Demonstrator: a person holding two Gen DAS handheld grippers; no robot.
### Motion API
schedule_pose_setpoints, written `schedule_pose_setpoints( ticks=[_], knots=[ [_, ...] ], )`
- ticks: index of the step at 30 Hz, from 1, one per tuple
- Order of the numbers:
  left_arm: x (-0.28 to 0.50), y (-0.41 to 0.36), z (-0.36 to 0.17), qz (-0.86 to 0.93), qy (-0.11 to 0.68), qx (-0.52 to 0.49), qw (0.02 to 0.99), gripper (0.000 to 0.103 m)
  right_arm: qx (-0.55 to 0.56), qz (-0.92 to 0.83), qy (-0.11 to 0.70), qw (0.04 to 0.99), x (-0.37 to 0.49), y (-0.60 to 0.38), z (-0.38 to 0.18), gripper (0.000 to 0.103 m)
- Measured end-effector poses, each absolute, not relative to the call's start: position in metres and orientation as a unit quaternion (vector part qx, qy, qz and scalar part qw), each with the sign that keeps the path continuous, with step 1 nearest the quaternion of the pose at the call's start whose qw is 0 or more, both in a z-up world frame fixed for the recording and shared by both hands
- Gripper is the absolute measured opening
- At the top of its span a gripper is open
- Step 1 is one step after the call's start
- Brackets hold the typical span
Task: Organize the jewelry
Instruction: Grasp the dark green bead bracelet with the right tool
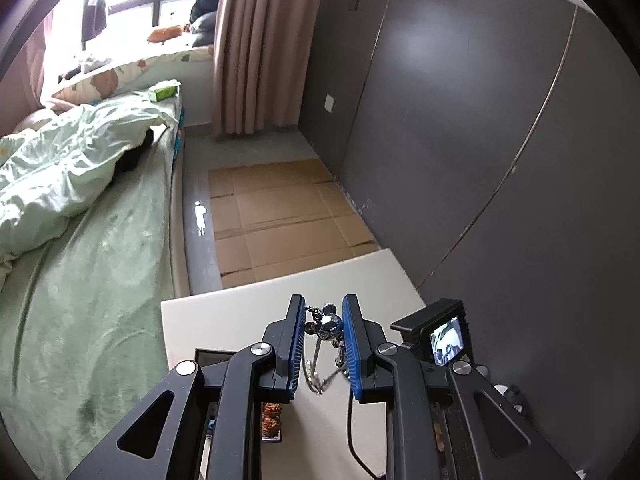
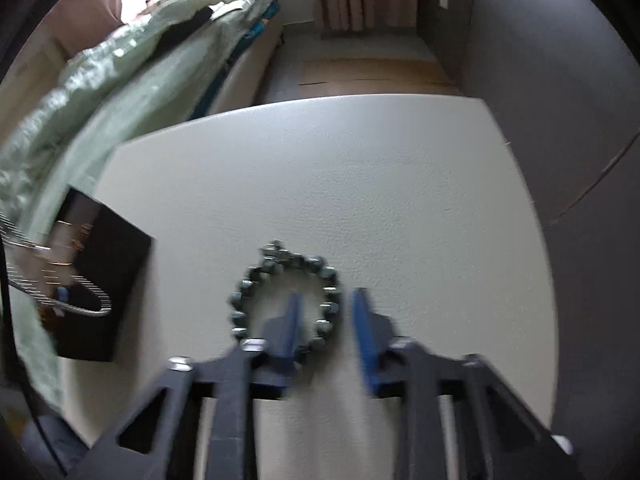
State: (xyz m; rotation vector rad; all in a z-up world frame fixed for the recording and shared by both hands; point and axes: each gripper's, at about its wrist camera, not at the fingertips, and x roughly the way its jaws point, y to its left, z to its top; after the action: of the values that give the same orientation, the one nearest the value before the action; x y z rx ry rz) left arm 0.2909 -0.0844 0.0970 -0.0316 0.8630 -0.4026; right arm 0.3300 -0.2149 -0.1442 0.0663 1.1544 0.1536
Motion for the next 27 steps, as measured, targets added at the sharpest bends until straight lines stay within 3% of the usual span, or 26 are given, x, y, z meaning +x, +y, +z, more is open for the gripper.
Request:
schedule_pose_setpoints(
  ticks=[12,27],
  knots=[
    [0.276,-0.053,0.136,-0.183,0.375,-0.026,0.909,0.02,0.154,0.159,0.498,0.838,0.31,-0.229,-0.105,0.01],
    [0.287,-0.021,0.085,-0.174,0.426,-0.061,0.886,0.022,0.187,0.232,0.409,0.862,0.273,-0.202,-0.053,0.01]
  ],
)
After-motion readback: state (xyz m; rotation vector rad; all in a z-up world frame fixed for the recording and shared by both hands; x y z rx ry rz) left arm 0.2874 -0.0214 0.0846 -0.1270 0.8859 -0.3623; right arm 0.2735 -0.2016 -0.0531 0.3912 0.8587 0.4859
